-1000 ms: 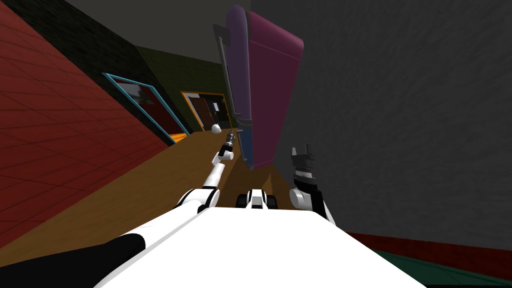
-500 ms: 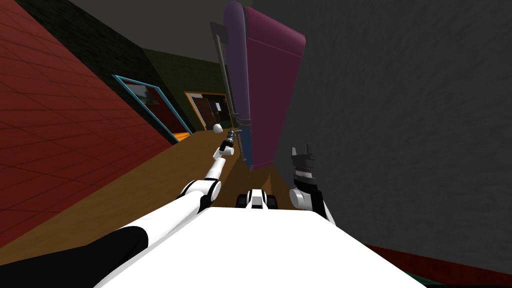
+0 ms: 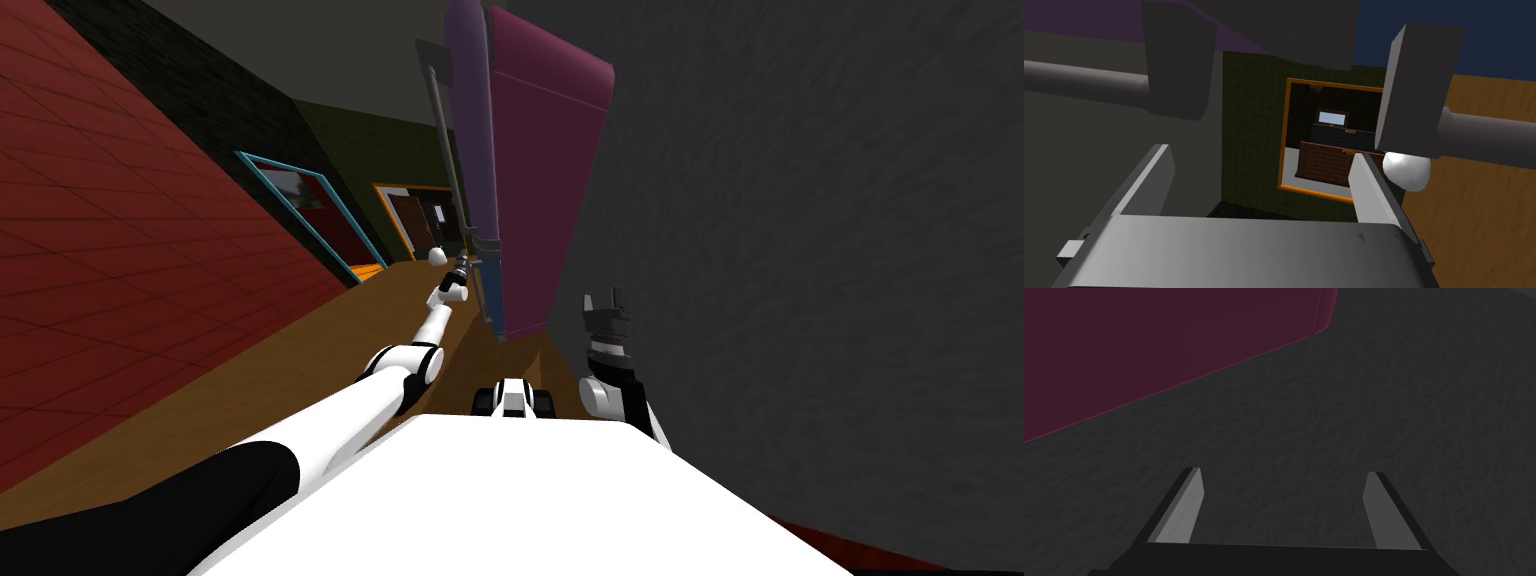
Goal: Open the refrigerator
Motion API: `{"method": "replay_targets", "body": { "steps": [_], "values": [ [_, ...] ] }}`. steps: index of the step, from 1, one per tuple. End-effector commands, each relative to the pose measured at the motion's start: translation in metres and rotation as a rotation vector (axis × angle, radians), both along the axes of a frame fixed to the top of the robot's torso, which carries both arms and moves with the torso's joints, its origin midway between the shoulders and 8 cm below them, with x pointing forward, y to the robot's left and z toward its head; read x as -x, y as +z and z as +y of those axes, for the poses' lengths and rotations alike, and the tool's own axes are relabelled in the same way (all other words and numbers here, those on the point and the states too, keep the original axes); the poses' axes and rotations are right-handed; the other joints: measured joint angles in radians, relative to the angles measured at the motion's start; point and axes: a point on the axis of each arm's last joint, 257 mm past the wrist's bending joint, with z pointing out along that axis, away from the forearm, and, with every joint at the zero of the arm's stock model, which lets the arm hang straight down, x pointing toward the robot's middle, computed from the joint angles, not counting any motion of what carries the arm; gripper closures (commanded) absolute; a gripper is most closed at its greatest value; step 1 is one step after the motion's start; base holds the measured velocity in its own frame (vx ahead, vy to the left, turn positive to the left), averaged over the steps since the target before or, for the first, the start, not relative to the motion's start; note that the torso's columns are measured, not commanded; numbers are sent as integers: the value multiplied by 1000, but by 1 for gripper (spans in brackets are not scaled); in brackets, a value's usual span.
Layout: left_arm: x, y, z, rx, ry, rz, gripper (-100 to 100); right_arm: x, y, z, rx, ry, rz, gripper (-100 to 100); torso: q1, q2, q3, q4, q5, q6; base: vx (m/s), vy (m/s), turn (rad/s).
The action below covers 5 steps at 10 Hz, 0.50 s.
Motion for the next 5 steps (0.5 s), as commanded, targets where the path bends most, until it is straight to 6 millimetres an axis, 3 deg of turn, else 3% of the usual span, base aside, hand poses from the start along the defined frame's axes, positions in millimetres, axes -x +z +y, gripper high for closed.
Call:
{"method": "replay_targets", "body": {
  "steps": [1,5],
  "values": [
    [-9,11,3,9,1,7,-100,0,0,0,0,0,0,0,0,0,0,0,0,0,31,-30,19],
    [-27,40,12,32,10,18,-100,0,0,0,0,0,0,0,-2,-2,-1,-1,-1,0,47,-42,29]
  ]
}}
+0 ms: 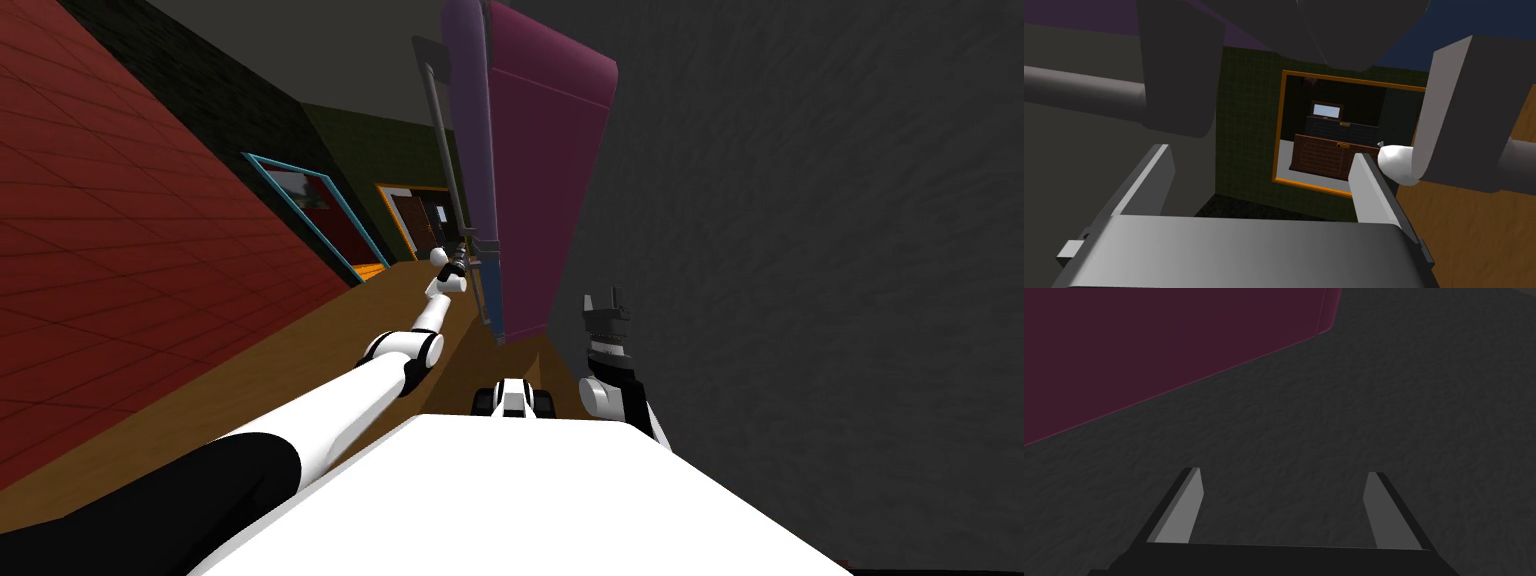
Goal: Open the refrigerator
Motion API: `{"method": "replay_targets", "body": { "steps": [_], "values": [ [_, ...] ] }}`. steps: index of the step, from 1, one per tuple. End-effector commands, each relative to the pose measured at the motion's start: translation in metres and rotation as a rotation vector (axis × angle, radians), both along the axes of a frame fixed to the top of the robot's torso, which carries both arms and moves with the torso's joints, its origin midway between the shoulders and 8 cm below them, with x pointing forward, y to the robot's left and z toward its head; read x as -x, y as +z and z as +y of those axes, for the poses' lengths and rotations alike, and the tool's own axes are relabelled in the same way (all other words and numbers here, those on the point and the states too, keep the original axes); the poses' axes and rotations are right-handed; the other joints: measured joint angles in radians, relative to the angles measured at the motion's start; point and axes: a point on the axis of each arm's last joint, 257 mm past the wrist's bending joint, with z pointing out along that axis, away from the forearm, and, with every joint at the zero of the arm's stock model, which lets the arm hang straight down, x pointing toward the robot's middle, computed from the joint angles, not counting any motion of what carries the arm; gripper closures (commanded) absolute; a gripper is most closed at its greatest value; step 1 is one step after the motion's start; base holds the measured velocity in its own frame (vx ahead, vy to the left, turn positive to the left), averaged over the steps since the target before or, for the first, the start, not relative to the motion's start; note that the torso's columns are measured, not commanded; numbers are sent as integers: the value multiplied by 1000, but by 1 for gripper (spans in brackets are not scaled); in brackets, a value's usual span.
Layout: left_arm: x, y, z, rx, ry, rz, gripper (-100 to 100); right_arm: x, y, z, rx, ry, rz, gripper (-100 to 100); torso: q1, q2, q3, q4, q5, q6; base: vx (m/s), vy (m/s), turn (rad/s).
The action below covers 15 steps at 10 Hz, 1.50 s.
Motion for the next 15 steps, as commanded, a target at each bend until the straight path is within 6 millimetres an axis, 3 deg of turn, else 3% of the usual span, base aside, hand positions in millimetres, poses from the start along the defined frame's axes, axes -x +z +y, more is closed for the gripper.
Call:
{"method": "replay_targets", "body": {
  "steps": [1,6,8,9,12,14,15],
  "values": [
    [-9,21,5,13,4,1,-100,0,0,0,0,0,0,0,1,2,1,0,0,0,34,-36,15],
    [-22,67,29,38,33,2,-100,0,0,0,0,0,0,0,1,2,1,0,0,0,41,-42,35],
    [-22,63,27,36,29,1,-100,0,0,0,0,0,0,0,2,2,1,0,1,0,10,-11,7],
    [-22,63,27,36,28,1,100,0,0,0,0,0,0,0,3,3,2,1,1,0,0,0,0],
    [-25,64,-2,35,-16,1,100,0,0,0,1,0,0,0,12,1,1,0,4,-1,26,259,-95],
    [-25,64,-2,35,-16,1,100,0,0,0,1,0,0,0,4,-1,-1,0,1,-1,7,294,-26],
    [-25,65,-16,35,-39,2,100,0,0,0,1,0,0,0,-2,4,2,1,-1,0,-20,300,-113]
  ]
}}
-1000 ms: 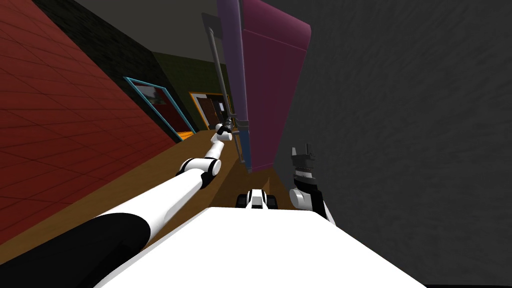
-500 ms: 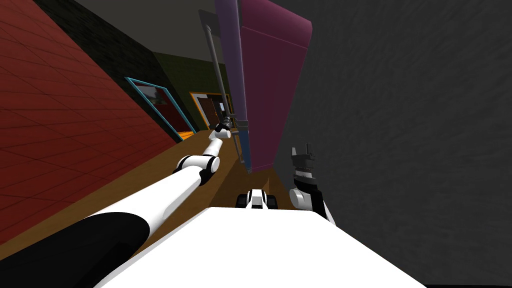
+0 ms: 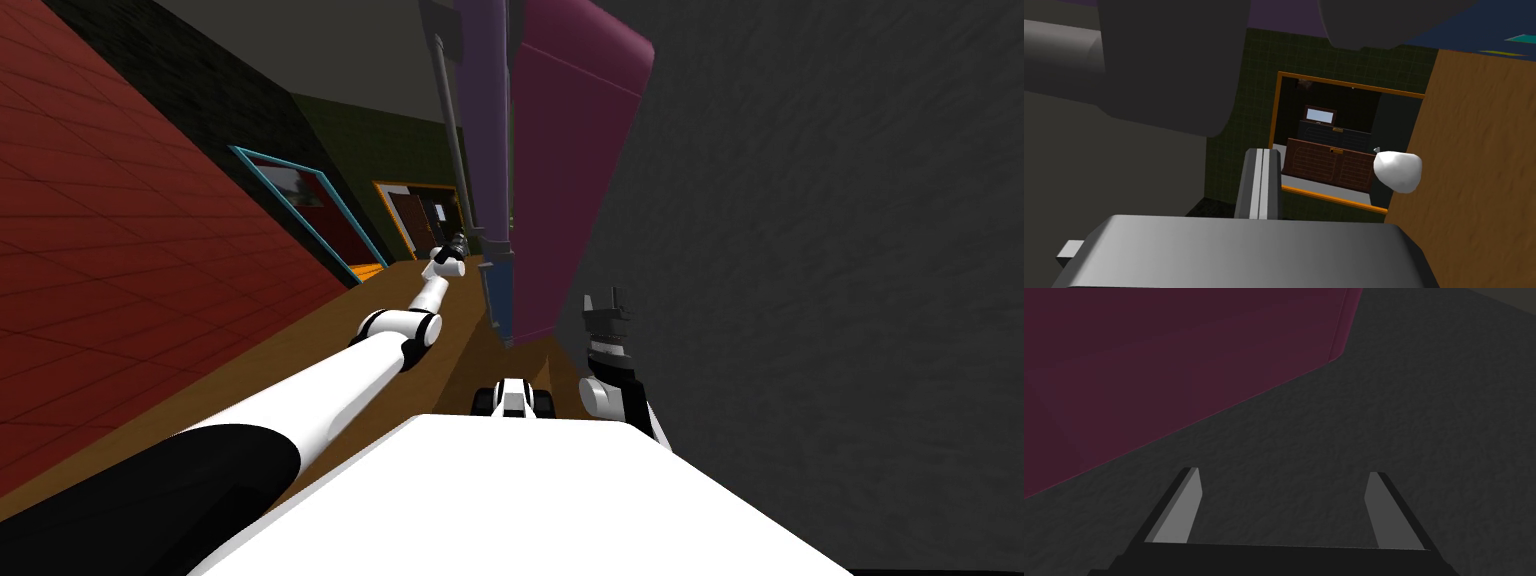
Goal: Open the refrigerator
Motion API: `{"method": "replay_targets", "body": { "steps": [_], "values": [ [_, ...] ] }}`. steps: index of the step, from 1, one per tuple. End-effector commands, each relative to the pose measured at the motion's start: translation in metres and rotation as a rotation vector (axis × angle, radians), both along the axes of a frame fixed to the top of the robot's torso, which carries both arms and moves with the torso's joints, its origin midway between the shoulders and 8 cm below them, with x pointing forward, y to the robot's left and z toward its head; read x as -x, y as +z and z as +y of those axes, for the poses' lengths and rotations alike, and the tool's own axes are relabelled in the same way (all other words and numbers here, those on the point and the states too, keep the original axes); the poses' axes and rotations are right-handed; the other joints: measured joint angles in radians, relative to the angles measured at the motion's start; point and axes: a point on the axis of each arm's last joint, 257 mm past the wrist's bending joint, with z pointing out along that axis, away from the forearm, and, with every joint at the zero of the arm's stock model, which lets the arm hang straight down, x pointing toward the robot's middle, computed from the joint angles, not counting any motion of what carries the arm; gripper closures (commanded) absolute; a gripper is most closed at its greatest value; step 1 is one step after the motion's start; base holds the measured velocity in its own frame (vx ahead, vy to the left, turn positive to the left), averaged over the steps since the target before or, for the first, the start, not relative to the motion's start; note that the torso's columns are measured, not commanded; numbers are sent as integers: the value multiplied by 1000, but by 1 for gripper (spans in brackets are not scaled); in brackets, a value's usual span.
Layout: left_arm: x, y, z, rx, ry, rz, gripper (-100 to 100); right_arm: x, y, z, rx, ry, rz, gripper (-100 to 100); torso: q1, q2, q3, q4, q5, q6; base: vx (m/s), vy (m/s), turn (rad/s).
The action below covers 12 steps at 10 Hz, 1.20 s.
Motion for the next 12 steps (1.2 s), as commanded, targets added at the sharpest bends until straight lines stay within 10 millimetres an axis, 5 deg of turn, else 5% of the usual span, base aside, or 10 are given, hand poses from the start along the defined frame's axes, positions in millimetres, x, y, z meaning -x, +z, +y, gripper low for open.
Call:
{"method": "replay_targets", "body": {
  "steps": [1,6,12],
  "values": [
    [-1,1,-15,-1,-23,-1,100,0,0,0,0,0,0,0,1,0,0,0,0,1,-16,305,-80],
    [-2,2,-59,-1,-91,-1,100,0,0,0,0,0,0,0,3,-1,0,0,1,0,-7,338,-82],
    [-1,3,-88,-2,-137,0,100,0,0,0,0,0,0,0,6,-1,0,0,2,0,-32,282,-68]
  ]
}}
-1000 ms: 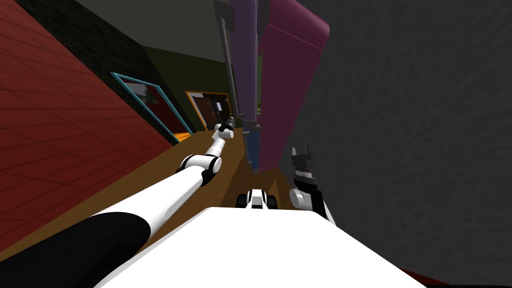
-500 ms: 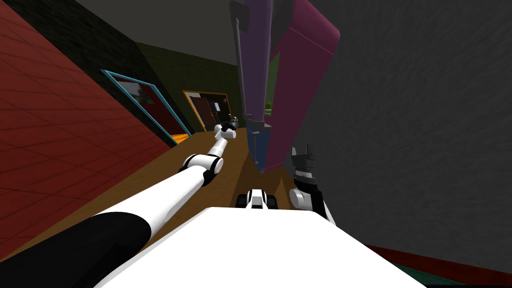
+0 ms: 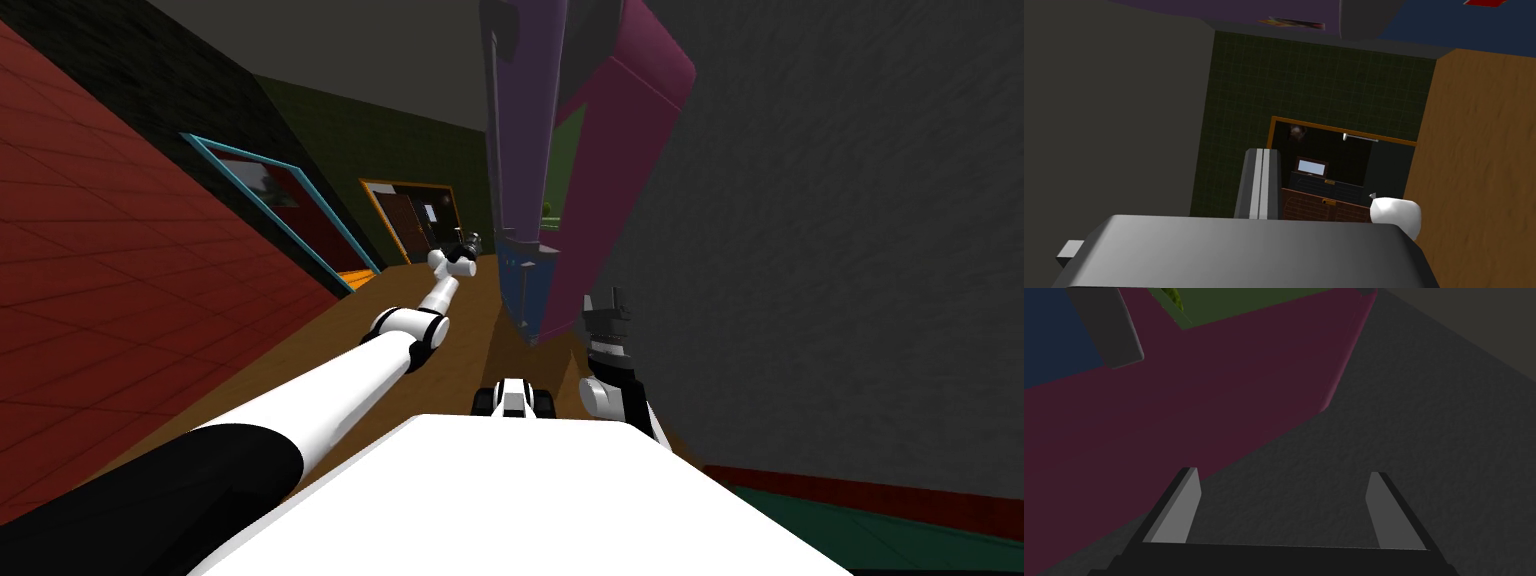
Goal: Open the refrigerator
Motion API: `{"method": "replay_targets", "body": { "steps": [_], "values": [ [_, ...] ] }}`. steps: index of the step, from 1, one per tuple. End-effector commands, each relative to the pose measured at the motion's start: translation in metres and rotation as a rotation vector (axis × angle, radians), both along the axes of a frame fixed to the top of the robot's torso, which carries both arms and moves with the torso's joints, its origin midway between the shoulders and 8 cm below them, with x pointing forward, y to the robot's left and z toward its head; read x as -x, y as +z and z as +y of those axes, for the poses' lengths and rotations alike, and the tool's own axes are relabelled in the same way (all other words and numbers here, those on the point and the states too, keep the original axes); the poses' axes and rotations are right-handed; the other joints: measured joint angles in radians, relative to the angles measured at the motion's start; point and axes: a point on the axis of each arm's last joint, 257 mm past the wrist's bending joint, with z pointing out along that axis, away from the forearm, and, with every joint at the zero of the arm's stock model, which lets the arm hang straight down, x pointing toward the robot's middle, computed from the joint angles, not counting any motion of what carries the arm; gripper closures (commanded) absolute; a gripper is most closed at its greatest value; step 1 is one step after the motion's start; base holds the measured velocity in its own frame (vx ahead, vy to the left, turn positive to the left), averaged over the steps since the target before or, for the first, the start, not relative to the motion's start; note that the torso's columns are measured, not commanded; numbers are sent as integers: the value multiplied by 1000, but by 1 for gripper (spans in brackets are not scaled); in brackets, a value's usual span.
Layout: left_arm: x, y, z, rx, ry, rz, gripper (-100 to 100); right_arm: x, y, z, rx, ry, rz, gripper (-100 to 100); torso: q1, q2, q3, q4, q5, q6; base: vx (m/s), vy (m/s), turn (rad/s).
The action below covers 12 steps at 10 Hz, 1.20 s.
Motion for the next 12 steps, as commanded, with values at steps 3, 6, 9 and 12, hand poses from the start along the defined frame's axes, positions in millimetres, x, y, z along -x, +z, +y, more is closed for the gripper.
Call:
{"method": "replay_targets", "body": {
  "steps": [3,6,9,12],
  "values": [
    [0,-1,-21,-2,-34,3,100,0,0,0,0,0,0,0,-3,-4,-3,-1,-1,-1,-30,301,-49],
    [1,-1,-34,-3,-54,4,100,0,0,0,0,0,0,0,-2,-3,-2,-1,-1,0,-23,253,-61],
    [0,6,-21,-2,-34,0,-100,0,0,0,-1,0,0,0,-19,-3,-2,-1,-6,1,4,-151,51],
    [-2,9,-8,-1,-14,1,-100,0,0,0,-1,0,0,0,-2,-1,-1,-1,0,0,1,-217,50]
  ]
}}
